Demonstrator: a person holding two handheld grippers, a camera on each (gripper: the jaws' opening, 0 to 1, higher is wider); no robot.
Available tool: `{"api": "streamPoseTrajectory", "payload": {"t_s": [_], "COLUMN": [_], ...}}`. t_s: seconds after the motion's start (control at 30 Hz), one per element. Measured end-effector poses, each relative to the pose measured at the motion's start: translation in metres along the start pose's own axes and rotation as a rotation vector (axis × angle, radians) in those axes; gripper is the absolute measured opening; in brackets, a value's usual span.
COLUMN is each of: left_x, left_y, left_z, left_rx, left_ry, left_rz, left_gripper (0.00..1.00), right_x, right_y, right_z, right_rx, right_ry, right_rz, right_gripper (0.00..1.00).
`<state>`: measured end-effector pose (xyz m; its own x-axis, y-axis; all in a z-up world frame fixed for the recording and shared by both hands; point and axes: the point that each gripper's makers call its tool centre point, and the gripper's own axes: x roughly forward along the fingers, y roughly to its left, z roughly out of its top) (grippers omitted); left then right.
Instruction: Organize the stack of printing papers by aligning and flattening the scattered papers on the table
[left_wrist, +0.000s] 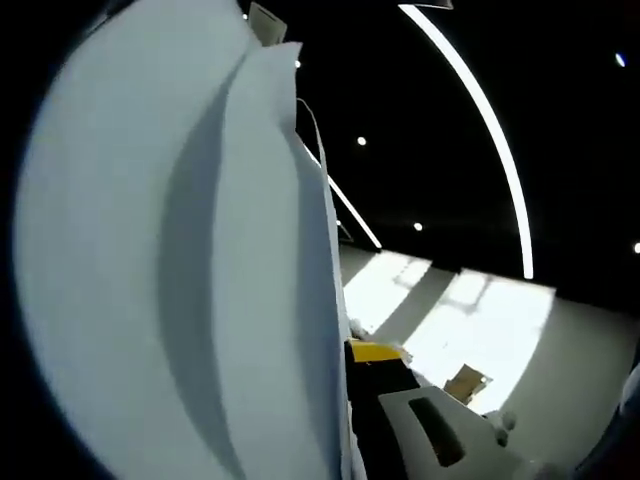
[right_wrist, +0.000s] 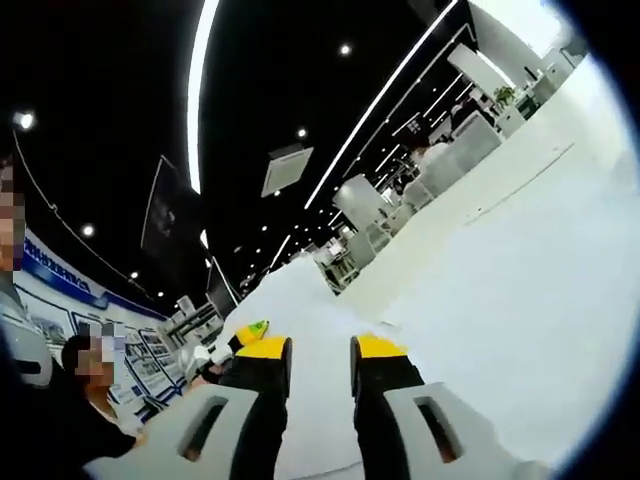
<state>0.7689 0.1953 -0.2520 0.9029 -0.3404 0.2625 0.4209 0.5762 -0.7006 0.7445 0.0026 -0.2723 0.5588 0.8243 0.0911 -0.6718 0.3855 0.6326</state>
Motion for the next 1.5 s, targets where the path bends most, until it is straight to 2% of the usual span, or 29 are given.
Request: {"api": "streamPoseTrajectory", "payload": {"t_s": [0.2,0.33,0.43,0.8,0.93,1.2,1.5], "left_x": [0.0,0.0,0.0,0.0,0.0,0.0,0.0], "left_y": [0.0,0.0,0.0,0.001,0.003,0.003,0.003], "left_z": [0.0,0.0,0.0,0.001,0.001,0.001,0.001], "left_rx": [-0.005,-0.005,-0.006,-0.007,-0.007,-0.008,-0.016], "left_ry": [-0.002,-0.003,-0.003,-0.004,-0.004,-0.005,-0.005], "left_rz": [0.001,0.002,0.002,0.004,0.005,0.007,0.008], "left_gripper": [0.06,0.06,0.06,0.06,0.06,0.06,0.06], "right_x": [0.0,-0.001,0.0,0.0,0.0,-0.003,-0.014], "right_y": [-0.002,-0.001,-0.001,0.001,0.001,-0.005,-0.014], "right_z": [0.003,0.003,0.002,0.0,-0.001,-0.002,0.005], "right_rx": [-0.044,-0.045,-0.056,-0.09,-0.11,-0.141,-0.154], "right_ry": [-0.017,-0.025,-0.02,-0.018,-0.013,-0.002,-0.027], "right_rz": [-0.021,-0.031,-0.043,-0.069,-0.083,-0.125,-0.177], "right_gripper": [0.37,0.54,0.62,0.86,0.9,0.9,0.9]}}
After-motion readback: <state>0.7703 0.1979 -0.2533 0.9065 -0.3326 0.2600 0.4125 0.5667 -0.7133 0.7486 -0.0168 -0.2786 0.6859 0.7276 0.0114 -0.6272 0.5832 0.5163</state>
